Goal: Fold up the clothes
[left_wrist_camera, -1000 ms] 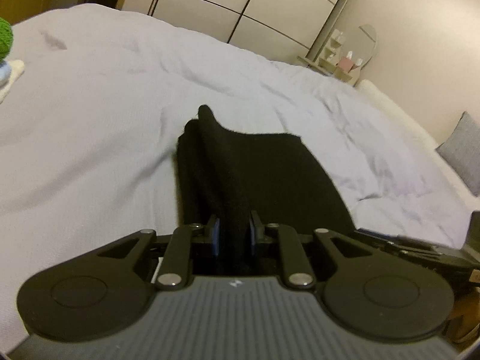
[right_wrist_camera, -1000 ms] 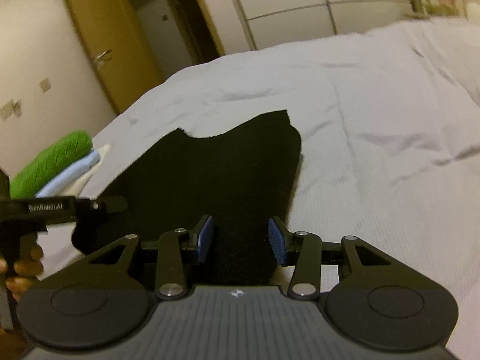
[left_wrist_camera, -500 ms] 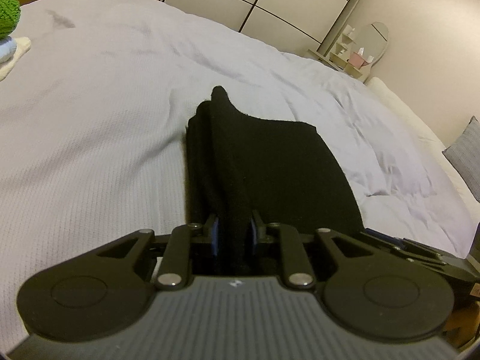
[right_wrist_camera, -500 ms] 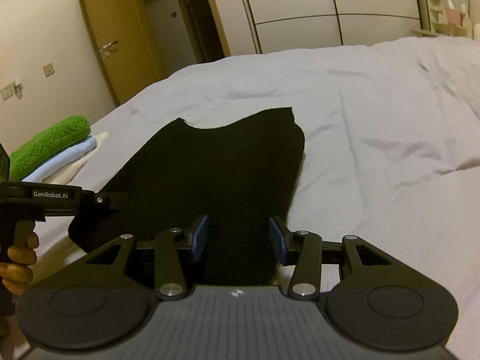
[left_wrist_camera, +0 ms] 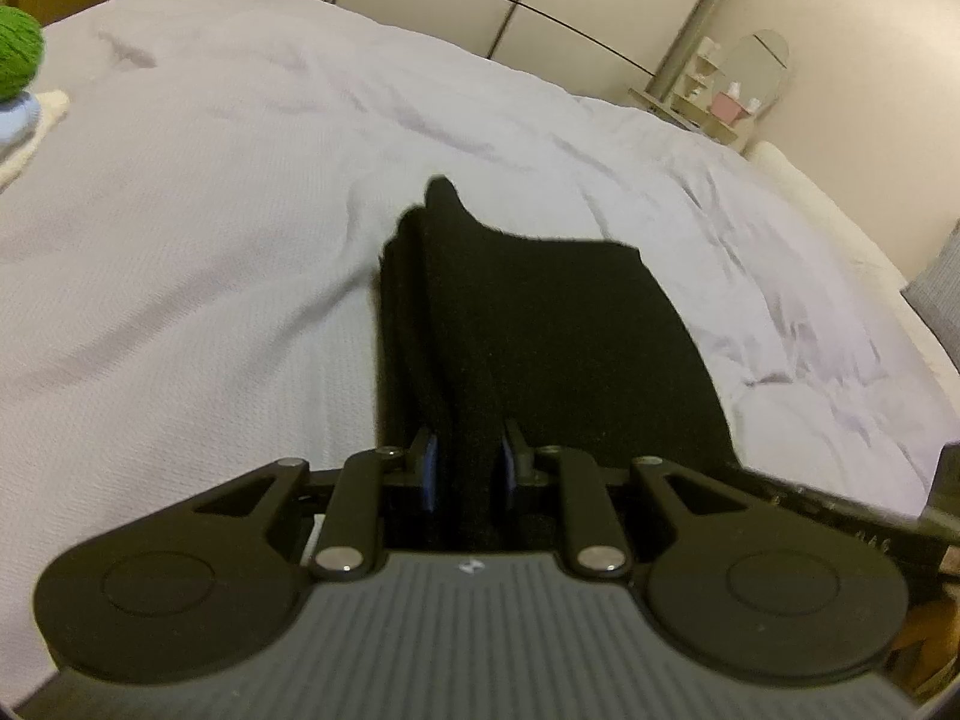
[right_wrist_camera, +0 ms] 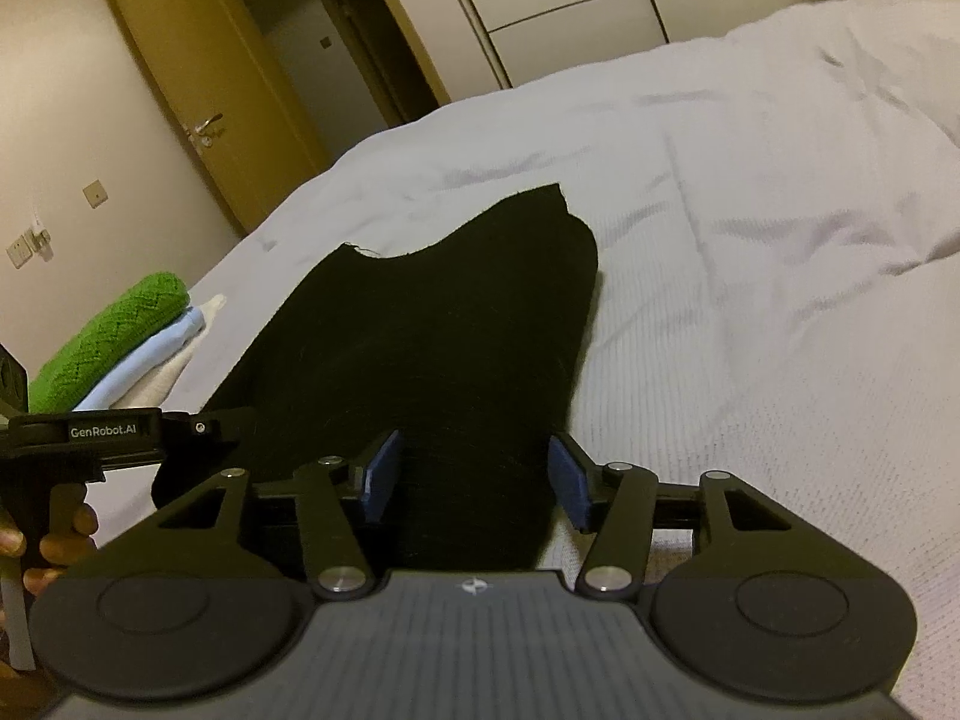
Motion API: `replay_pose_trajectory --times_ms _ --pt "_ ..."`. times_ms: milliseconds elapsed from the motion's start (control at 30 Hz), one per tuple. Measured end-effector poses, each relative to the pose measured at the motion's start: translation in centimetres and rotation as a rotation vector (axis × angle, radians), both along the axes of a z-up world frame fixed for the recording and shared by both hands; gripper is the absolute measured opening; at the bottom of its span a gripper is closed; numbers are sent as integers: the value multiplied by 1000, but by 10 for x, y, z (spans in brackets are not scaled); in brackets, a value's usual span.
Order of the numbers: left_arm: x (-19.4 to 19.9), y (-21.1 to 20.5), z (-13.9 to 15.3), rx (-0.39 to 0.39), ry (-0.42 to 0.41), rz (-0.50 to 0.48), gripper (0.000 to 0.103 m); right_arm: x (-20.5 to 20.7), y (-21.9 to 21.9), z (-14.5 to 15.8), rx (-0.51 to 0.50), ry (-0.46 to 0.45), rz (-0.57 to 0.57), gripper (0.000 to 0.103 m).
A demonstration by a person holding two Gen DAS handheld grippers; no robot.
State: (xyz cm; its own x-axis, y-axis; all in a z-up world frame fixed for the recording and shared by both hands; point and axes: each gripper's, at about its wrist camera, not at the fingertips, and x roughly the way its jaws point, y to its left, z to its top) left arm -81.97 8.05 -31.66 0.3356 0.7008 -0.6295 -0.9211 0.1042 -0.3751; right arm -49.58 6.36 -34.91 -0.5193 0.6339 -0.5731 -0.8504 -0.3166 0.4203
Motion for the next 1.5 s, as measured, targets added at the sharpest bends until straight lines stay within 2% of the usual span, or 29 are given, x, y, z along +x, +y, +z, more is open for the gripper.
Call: replay_pose_trajectory --times_ms 33,100,133,200,267,300,400,533,667,900,1033,1133,1233,1333,1367,1433,1500 --pt "-1 -3 7 7 4 16 16 1 1 0 -7 5 0 54" --pt "2 -15 27 79 40 32 8 2 4 1 -20 13 1 54" --pt "6 -22 37 117 57 26 8 3 6 2 -26 17 2 54" --pt "15 -33 52 185 89 -9 8 4 9 3 -44 29 0 54" --pt "30 -37 57 215 154 -65 8 4 10 4 -54 29 -4 54" --pt "39 -35 53 207 194 -90 8 3 10 5 -55 24 -6 54" --pt "53 -24 28 119 280 -110 8 -2 10 8 -61 4 -16 54" --pt "45 -22 -1 76 270 -83 7 -6 10 12 -63 -22 -14 54" --pt "41 -21 -2 71 244 -81 7 -7 7 12 -49 -47 -9 54" --pt "42 -22 -6 75 249 -91 7 -4 6 12 -52 -45 -5 54" --pt "41 -21 -8 73 239 -92 6 14 5 23 -36 -3 -23 54" --pt "41 -18 -9 71 234 -94 5 40 -1 34 5 39 -90 45" --pt "41 -17 -10 71 233 -96 4 54 -13 43 44 71 -99 42" --pt "41 -16 -11 74 234 -103 3 43 -24 45 69 55 -39 33" --pt "41 -15 -12 73 232 -105 3 35 -27 39 72 19 -19 27" --pt "40 -12 -12 68 228 -108 3 18 -31 29 78 -54 20 22" --pt "37 -10 -11 54 209 -101 3 1 -36 18 84 -127 59 23"
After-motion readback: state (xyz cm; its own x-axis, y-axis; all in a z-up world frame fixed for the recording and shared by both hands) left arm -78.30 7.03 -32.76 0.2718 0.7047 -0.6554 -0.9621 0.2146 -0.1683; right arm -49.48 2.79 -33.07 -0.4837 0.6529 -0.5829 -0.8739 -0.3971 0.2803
